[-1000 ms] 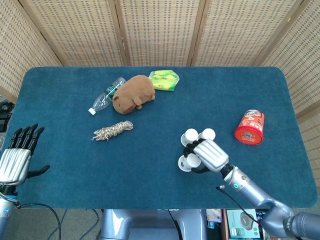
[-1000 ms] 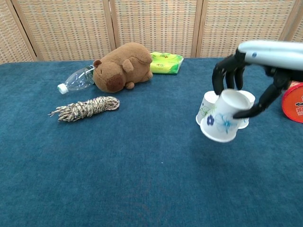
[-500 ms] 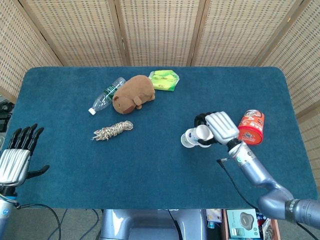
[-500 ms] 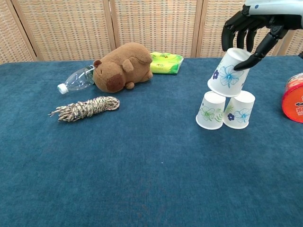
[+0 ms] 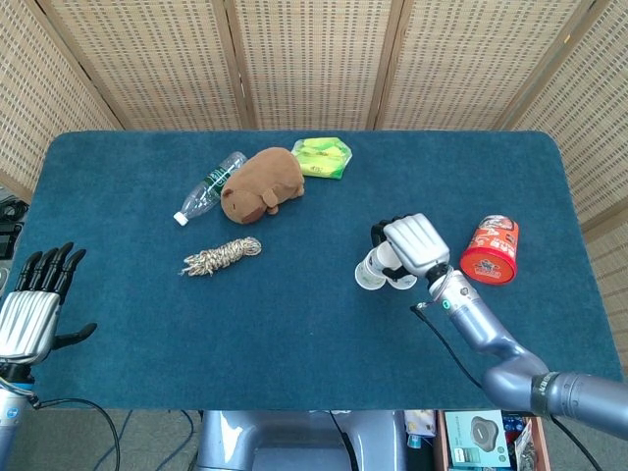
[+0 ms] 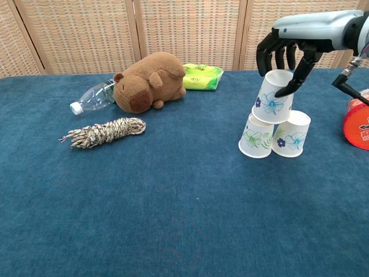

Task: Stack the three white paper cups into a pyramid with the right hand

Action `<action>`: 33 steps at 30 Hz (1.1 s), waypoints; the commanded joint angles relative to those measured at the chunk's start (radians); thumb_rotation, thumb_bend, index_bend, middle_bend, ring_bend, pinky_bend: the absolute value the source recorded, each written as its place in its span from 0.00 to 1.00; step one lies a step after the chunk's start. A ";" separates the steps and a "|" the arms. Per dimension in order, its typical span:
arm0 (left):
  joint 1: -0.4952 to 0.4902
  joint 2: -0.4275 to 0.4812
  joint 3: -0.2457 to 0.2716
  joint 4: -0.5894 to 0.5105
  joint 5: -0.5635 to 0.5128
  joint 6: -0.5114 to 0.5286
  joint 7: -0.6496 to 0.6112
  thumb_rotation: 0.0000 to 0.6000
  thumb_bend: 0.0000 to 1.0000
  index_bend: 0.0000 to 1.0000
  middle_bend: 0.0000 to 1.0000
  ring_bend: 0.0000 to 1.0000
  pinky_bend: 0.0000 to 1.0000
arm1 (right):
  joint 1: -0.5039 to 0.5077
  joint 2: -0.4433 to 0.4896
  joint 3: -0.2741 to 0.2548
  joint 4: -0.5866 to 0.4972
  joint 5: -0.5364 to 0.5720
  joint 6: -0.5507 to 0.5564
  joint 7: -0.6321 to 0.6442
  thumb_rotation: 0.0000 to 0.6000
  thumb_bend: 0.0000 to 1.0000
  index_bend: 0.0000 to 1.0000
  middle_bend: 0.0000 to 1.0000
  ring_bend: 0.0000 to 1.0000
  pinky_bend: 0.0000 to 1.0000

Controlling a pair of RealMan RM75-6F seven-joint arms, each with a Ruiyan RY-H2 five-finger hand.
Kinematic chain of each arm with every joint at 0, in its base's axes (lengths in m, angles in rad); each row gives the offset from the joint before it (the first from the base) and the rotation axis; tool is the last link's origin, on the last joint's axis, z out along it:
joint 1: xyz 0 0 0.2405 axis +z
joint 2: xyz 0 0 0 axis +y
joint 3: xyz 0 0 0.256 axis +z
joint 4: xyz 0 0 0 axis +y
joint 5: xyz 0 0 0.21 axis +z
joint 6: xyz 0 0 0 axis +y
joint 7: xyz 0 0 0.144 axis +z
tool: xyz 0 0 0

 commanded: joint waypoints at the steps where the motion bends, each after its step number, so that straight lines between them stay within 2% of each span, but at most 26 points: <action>1: 0.000 0.002 0.000 0.000 -0.001 0.000 -0.003 1.00 0.14 0.00 0.00 0.00 0.00 | 0.015 -0.003 -0.011 0.002 0.021 0.000 -0.042 1.00 0.37 0.50 0.57 0.49 0.51; 14: -0.001 0.003 0.000 0.001 -0.003 -0.005 -0.003 1.00 0.14 0.00 0.00 0.00 0.00 | 0.021 0.028 -0.020 -0.004 0.079 -0.015 -0.063 1.00 0.37 0.50 0.56 0.49 0.51; 21: -0.003 -0.002 0.001 0.001 -0.007 -0.009 0.006 1.00 0.14 0.00 0.00 0.00 0.00 | 0.024 0.031 -0.025 0.000 0.073 -0.029 -0.045 1.00 0.37 0.50 0.56 0.49 0.51; 23: -0.003 -0.003 0.001 0.002 -0.007 -0.009 0.008 1.00 0.14 0.00 0.00 0.00 0.00 | 0.025 0.031 -0.028 0.003 0.071 -0.032 -0.045 1.00 0.37 0.50 0.55 0.49 0.51; 25: -0.004 -0.003 0.001 0.002 -0.008 -0.009 0.008 1.00 0.14 0.00 0.00 0.00 0.00 | 0.028 0.037 -0.033 0.003 0.076 -0.046 -0.044 1.00 0.37 0.49 0.49 0.44 0.50; 27: -0.004 -0.004 0.001 0.002 -0.009 -0.010 0.009 1.00 0.14 0.00 0.00 0.00 0.00 | 0.031 0.047 -0.038 -0.001 0.080 -0.065 -0.039 1.00 0.37 0.42 0.38 0.32 0.41; 31: -0.005 -0.005 0.001 0.003 -0.010 -0.013 0.010 1.00 0.14 0.00 0.00 0.00 0.00 | 0.036 0.067 -0.044 -0.010 0.084 -0.094 -0.026 1.00 0.31 0.20 0.12 0.07 0.11; 33: -0.006 -0.005 0.000 0.003 -0.010 -0.012 0.011 1.00 0.14 0.00 0.00 0.00 0.00 | 0.034 0.069 -0.043 -0.013 0.074 -0.084 -0.021 1.00 0.29 0.15 0.07 0.02 0.05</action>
